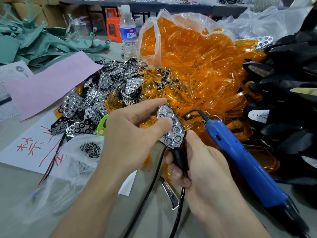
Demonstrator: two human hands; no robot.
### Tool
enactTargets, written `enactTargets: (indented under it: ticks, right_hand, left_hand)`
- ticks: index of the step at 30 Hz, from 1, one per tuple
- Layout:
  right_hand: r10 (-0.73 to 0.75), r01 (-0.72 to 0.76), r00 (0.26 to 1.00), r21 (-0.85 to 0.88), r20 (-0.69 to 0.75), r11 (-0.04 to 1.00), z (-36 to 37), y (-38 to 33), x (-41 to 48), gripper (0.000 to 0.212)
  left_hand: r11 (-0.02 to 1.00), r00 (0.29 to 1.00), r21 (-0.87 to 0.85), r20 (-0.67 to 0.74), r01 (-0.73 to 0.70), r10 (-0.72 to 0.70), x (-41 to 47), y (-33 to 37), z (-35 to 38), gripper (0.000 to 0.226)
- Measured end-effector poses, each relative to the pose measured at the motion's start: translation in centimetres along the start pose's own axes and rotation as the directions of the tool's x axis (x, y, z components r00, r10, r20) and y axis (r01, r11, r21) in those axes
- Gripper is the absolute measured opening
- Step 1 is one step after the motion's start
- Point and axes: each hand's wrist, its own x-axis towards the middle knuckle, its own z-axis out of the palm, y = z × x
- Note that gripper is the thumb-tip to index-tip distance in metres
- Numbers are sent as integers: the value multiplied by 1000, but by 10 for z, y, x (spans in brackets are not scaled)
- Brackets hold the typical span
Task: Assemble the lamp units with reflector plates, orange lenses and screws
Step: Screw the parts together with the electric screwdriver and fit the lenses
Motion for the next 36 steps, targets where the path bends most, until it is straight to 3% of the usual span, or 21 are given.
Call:
enactTargets:
  ticks: [1,2,8,11,13,15,19,24,26,29,36]
  right_hand:
    - [91,-87,996,-128,25,988,15,-11,2,46]
    - [65,-67,998,-179,-21,982,17,-13,4,46]
    - [93,-107,991,-167,-95,980,21,-13,5,44]
    - [83,-101,990,-168,-111,981,20,-11,6,42]
    - [81,-100,990,-165,-115,981,21,-13,4,40]
    - [76,-94,989,-141,-126,985,20,-13,6,38]
    - [78,-89,990,-92,-118,992,21,-13,4,35]
    - [53,-62,994,-95,-93,994,19,-14,7,38]
    - [59,-65,997,-98,-58,993,17,-15,6,39]
    - [73,-76,997,-105,-30,992,17,-16,5,41]
    - [86,-97,994,-170,-71,981,15,-19,6,41]
  left_hand:
    - [999,1000,30,24,-17,16,0,0,0,44]
    - [998,999,55,35,-30,28,0,0,-1,48]
    - [998,998,39,16,-57,57,0,-2,-3,31]
    - [989,997,126,-5,-73,74,-4,1,-2,46]
    - [993,999,120,-45,-3,9,-6,2,-1,50]
    - [983,994,169,-97,68,-52,-6,1,3,39]
    - [959,993,272,-112,79,-50,-8,4,9,23]
    - [985,980,25,96,174,-175,1,-3,-3,51]
    - [965,945,-85,240,250,-223,4,-6,-5,64]
    - [924,878,-228,443,306,-181,4,-5,-3,69]
    - [949,902,-178,397,259,-171,1,-4,4,57]
